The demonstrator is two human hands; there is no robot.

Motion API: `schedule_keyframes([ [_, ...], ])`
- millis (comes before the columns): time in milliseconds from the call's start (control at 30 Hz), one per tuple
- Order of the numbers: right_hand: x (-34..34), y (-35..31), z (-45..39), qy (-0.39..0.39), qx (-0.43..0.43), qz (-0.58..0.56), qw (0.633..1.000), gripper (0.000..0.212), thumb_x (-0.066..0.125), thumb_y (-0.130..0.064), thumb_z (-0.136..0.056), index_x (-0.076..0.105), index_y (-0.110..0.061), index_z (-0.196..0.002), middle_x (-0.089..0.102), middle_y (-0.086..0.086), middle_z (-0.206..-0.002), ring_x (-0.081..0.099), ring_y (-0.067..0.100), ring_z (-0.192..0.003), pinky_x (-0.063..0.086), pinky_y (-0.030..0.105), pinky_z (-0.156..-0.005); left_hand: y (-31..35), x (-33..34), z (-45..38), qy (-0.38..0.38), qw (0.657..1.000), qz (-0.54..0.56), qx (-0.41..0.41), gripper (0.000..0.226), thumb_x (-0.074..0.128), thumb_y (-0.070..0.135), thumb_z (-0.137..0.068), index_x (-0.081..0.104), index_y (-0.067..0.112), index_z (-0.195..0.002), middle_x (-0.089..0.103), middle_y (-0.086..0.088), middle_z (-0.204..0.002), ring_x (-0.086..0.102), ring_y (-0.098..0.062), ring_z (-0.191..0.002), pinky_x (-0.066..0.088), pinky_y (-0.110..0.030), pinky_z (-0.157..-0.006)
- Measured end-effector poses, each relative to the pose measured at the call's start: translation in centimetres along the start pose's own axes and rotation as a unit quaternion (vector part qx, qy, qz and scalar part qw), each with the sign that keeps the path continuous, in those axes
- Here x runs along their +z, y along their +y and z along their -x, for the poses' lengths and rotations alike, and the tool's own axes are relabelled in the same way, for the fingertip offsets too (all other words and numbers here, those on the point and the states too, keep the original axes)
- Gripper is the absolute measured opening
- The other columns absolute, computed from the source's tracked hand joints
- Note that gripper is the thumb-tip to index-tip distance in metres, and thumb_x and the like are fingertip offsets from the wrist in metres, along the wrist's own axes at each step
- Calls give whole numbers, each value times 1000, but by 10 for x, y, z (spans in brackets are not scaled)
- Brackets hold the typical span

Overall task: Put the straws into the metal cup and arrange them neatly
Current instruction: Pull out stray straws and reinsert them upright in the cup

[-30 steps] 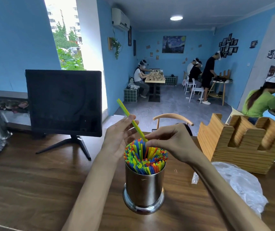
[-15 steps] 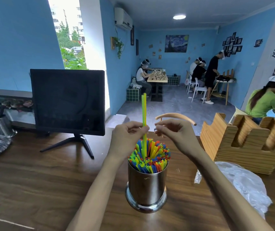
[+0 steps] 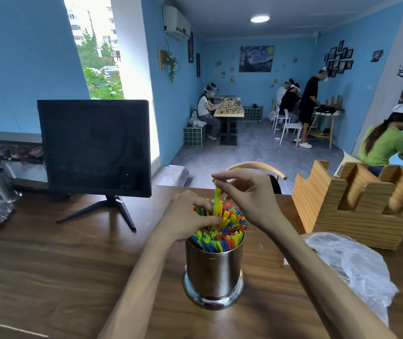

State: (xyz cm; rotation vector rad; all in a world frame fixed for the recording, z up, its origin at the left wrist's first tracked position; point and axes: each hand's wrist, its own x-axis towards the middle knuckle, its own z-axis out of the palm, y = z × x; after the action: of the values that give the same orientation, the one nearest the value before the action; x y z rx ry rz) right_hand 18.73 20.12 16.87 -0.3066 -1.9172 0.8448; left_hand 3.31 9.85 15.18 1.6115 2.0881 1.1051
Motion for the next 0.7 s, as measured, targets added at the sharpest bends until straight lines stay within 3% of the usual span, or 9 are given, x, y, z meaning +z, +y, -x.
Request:
schedule_keyframes([
  [167, -4, 16, 8, -104, 9, 118, 988, 5, 77, -32, -89, 81, -30, -92, 75, -16, -86, 66, 2, -86, 48, 20, -74, 1, -5, 7, 24, 991, 134, 1, 37, 79, 39, -85, 69, 32, -120, 71, 15, -114, 66, 0, -106, 55, -18, -88],
  [267, -2, 25, 12, -159, 20, 117, 980, 21, 69, -42, -94, 83, -28, -86, 76, -18, -93, 62, 2, -102, 42, 23, -93, 1, 2, 9, 55, 983, 173, 6, 39, 67, 38, -96, 63, 27, -133, 66, 16, -126, 61, 3, -116, 48, -6, -87],
  [333, -4, 25, 11, -165, 42, 103, 980, 27, 65, -45, -94, 84, -26, -92, 75, -19, -101, 59, -2, -108, 39, 17, -93, -2, 8, 10, 53, 983, 174, 21, 39, 58, 37, -101, 59, 28, -139, 62, 17, -131, 57, 4, -121, 44, -3, -89],
  [400, -8, 24, 12, -170, 72, 70, 980, 28, 64, -44, -94, 83, -24, -97, 72, -18, -107, 59, -6, -108, 44, 14, -91, -7, 14, 9, 39, 983, 178, 28, 35, 55, 33, -104, 60, 31, -138, 64, 19, -131, 58, 5, -121, 46, -6, -89],
  [467, -8, 27, 16, -180, 102, 42, 977, 26, 63, -41, -96, 81, -26, -106, 68, -17, -116, 59, -5, -112, 49, 19, -95, -13, 21, 8, 38, 982, 181, 38, 30, 55, 26, -104, 64, 34, -132, 67, 19, -126, 61, 4, -117, 49, -11, -90],
  [533, -3, 31, 24, -171, 105, 25, 979, 28, 60, -40, -99, 74, -28, -120, 63, -17, -125, 56, -4, -120, 45, 16, -100, -18, 28, 7, 73, 977, 197, 41, 29, 55, 19, -104, 67, 31, -128, 70, 16, -122, 63, 0, -116, 51, -19, -94],
  [600, 5, 36, 34, -128, 115, -25, 985, 31, 58, -40, -101, 68, -27, -128, 62, -15, -129, 55, -2, -124, 42, 15, -103, -19, 33, 6, 115, 960, 254, 27, 28, 55, 11, -103, 71, 26, -120, 73, 12, -116, 66, -8, -113, 53, -24, -94],
  [700, 17, 38, 43, -33, 154, -117, 981, 30, 57, -36, -101, 69, -23, -124, 70, -9, -122, 62, 7, -118, 50, 25, -101, -18, 43, 8, 152, 914, 376, -30, 28, 52, 5, -102, 74, 20, -111, 77, 4, -109, 71, -18, -107, 56, -25, -85],
])
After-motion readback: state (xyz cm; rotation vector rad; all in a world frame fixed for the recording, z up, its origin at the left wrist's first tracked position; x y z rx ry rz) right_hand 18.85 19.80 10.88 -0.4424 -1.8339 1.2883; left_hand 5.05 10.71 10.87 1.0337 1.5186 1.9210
